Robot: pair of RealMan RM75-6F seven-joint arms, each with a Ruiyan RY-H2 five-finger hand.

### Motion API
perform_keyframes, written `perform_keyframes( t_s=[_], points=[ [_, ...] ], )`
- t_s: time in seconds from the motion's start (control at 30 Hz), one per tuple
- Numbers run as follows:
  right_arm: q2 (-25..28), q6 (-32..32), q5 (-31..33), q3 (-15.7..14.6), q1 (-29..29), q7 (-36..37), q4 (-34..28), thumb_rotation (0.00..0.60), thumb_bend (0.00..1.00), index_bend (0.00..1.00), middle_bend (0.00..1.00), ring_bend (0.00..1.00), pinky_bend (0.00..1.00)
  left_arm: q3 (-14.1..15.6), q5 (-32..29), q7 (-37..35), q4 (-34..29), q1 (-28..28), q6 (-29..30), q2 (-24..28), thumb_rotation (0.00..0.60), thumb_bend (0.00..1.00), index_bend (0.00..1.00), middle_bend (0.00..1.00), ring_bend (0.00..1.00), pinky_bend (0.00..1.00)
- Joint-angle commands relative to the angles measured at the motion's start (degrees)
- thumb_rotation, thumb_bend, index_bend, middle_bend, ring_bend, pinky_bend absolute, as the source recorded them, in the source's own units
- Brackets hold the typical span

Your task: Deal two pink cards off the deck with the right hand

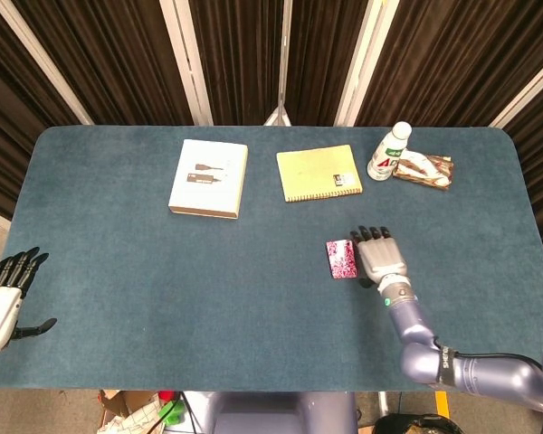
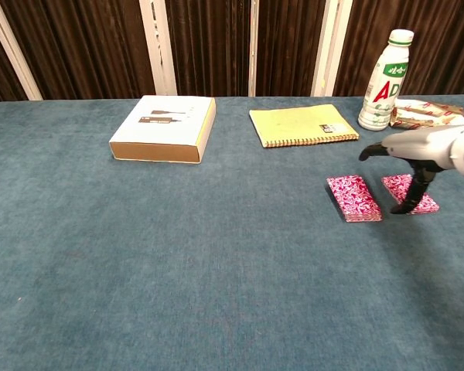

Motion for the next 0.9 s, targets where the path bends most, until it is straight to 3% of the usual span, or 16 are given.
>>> perform_keyframes(
  t_s=[0.03,0.9],
  points=[
    [-1.7,0.5,-0.3,0.2,0.8,-0.2,0.5,0.600,0.29,0.12,0.00,0.00,0.00,0.0,0.0,-0.2,0.0,0.0,0.0,0.1,0.600,0.02,0.00,0.00,0.00,0.00],
    [-6.0,-0.8,2.6,-0.4,2.4,-0.5,6.0,0.600,0.29,0.12,0.00,0.00,0.00,-0.1,-0.4,-0.8,0.0,0.0,-0.3,0.3,0.600,0.02,0.00,0.00,0.00,0.00]
  ],
)
